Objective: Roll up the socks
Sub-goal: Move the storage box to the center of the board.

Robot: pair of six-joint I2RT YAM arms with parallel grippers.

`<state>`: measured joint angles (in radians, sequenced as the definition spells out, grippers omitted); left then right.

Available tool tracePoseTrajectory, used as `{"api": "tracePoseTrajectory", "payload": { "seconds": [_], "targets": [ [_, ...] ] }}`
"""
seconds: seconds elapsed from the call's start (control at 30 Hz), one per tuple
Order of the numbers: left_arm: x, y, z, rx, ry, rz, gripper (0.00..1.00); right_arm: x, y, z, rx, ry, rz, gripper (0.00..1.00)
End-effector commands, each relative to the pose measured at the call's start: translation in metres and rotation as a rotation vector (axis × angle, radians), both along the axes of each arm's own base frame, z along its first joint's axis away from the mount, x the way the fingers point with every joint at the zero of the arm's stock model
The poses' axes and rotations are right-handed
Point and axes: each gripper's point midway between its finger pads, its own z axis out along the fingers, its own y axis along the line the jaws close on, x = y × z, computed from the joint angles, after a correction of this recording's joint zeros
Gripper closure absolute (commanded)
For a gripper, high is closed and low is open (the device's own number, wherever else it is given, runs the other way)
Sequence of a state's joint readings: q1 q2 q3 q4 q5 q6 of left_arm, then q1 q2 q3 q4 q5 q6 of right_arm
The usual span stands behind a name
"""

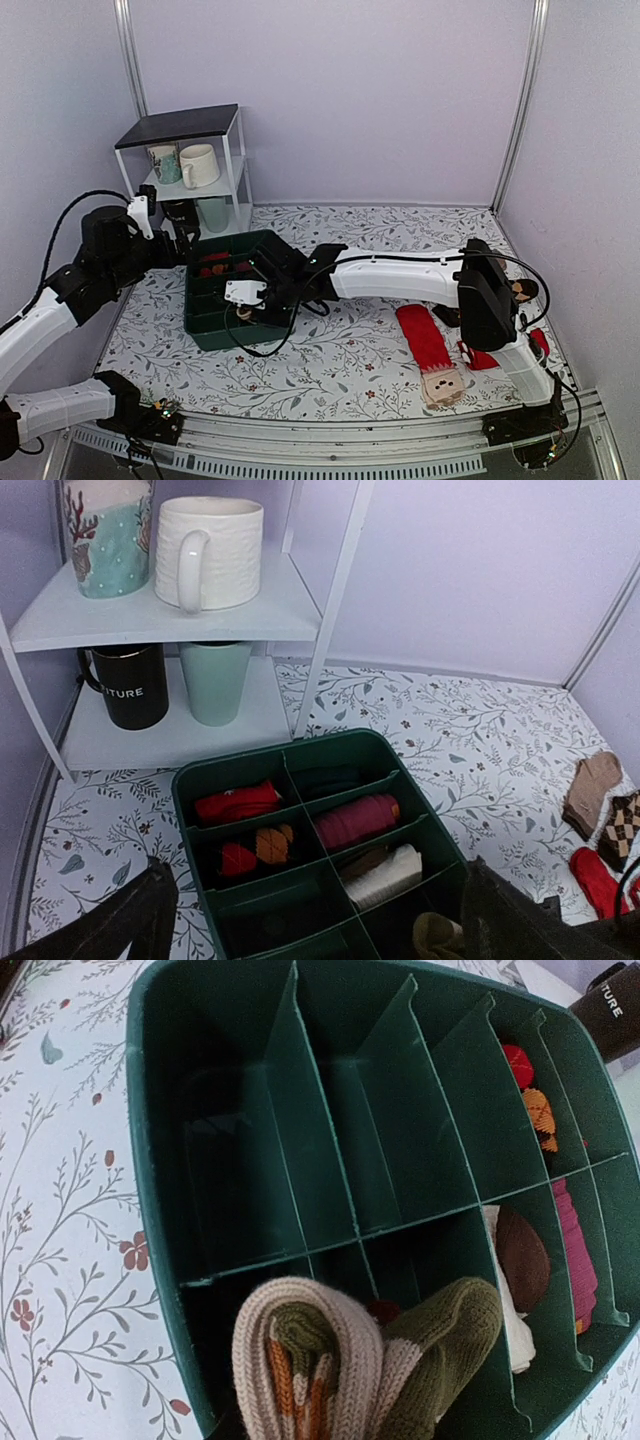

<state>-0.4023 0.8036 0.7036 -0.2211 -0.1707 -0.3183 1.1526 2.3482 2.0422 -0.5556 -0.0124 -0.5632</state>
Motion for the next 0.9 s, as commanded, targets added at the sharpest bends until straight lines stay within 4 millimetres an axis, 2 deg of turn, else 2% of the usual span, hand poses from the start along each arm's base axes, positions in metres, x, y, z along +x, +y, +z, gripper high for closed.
{"api": "tracePoseTrajectory", "payload": {
  "seconds": [0.0,0.2,0.3,0.47,0.73,0.87],
  "targets": [
    [0.0,0.002,0.006,0.002,-0.039,-0.004,0.0,-0.004,-0.06,-0.067,-0.337,0.018,0.001,0.94],
    [0.0,-0.002,0.004,0.001,-0.036,-0.028,0.01,-0.011,-0.096,-0.064,-0.461,0.024,-0.016,0.94],
    [0.0,-0.004,0.002,0.004,-0.034,-0.039,0.01,-0.013,-0.107,-0.041,-0.477,0.018,-0.016,0.93],
    [-0.001,-0.006,0.004,0.001,-0.04,-0.056,0.0,-0.036,-0.136,-0.036,-0.556,0.09,0.002,0.93],
    [0.001,-0.018,0.002,-0.014,-0.038,-0.112,0.01,-0.048,-0.161,-0.031,-0.617,0.133,-0.046,0.92],
    [0.003,-0.022,0.001,-0.016,-0.04,-0.127,0.01,-0.04,-0.152,-0.029,-0.586,0.076,0.019,0.91]
  ]
}}
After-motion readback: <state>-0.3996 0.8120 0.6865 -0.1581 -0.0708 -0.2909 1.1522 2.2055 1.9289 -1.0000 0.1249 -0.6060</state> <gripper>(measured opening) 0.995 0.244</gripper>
